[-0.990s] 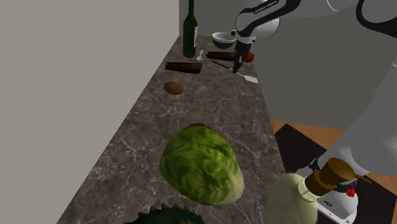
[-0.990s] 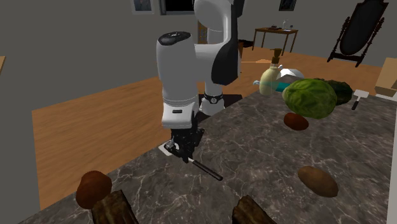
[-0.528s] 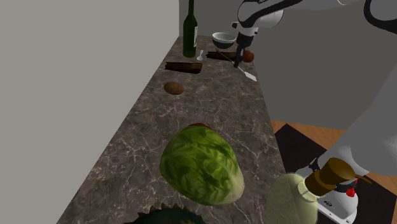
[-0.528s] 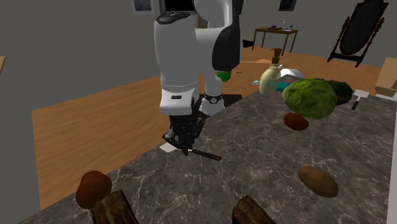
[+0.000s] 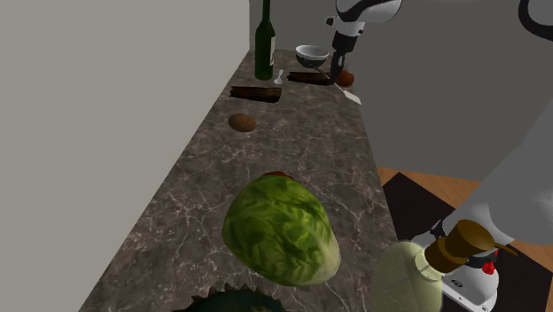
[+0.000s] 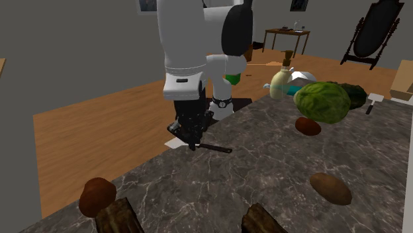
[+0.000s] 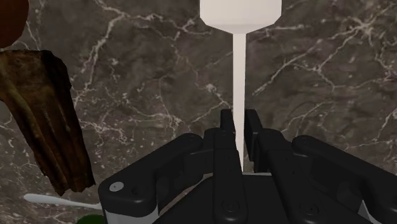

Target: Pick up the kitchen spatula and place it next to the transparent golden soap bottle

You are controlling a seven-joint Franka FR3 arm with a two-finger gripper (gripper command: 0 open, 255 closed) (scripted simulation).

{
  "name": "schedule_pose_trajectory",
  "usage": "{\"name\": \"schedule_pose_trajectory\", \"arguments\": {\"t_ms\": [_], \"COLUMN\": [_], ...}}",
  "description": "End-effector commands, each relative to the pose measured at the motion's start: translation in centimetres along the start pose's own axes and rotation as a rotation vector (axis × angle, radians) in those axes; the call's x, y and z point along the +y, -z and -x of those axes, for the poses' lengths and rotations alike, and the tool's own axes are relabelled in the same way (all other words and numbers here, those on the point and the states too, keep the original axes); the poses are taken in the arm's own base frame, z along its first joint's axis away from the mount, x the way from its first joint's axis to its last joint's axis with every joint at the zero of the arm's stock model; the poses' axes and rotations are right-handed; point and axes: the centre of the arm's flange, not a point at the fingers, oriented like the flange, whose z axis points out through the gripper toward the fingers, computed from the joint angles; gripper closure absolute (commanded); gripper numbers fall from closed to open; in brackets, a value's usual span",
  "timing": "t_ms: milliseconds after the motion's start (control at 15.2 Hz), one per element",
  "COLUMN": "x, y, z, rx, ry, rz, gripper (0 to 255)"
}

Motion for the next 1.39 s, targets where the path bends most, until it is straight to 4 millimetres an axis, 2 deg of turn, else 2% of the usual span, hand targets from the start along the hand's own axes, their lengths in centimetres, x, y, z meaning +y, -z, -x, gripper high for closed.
{"name": "schedule_pose_trajectory", "arguments": {"t_ms": [0, 1320], "x": [0.0, 0.0], "y": [1.1, 11.6], "z": [0.0, -0.7], "rx": [0.0, 0.0], "ry": [0.0, 0.0], "rz": [-0.001, -0.001], "gripper": [255, 255]}}
